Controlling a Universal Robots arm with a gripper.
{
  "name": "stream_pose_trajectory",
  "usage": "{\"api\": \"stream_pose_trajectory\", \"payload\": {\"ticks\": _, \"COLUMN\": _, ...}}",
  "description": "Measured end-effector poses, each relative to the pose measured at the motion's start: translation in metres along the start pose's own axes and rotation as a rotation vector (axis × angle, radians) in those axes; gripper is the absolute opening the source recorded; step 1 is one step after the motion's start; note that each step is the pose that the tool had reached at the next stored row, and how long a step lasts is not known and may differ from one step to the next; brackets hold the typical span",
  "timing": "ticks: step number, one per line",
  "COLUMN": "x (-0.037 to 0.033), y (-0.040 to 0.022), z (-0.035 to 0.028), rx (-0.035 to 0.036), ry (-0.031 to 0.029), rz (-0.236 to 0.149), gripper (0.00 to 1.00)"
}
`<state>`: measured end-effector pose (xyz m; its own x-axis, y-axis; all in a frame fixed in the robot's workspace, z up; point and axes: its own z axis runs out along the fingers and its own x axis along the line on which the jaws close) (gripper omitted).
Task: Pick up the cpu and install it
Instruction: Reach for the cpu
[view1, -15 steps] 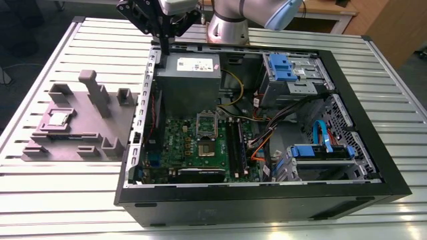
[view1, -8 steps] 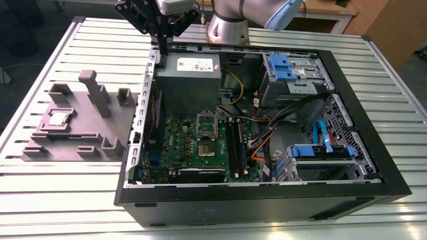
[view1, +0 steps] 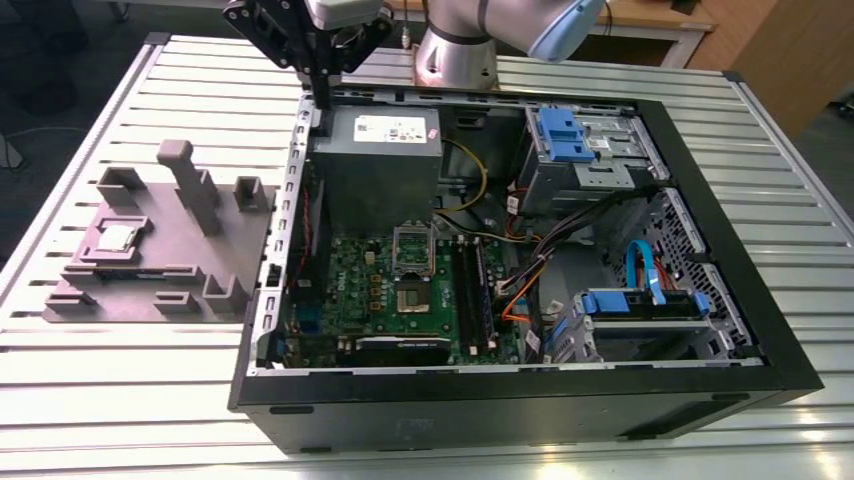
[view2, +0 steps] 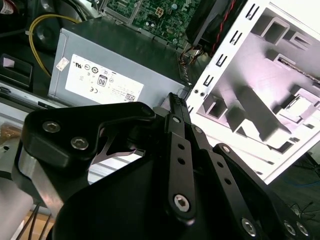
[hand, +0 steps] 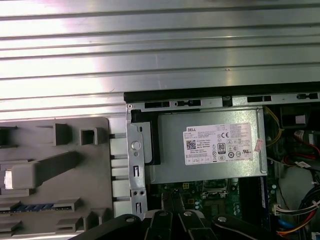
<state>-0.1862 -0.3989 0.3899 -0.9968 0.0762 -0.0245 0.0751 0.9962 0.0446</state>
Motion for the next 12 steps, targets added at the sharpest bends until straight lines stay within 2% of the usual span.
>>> {"api": "stream_pose_trajectory", "payload": {"ticks": 12, "x": 0.0048, "y": -0.0004, "z": -0.0001, "rx": 0.0, "ry": 0.0, "rz": 0.0, "gripper": 0.1}}
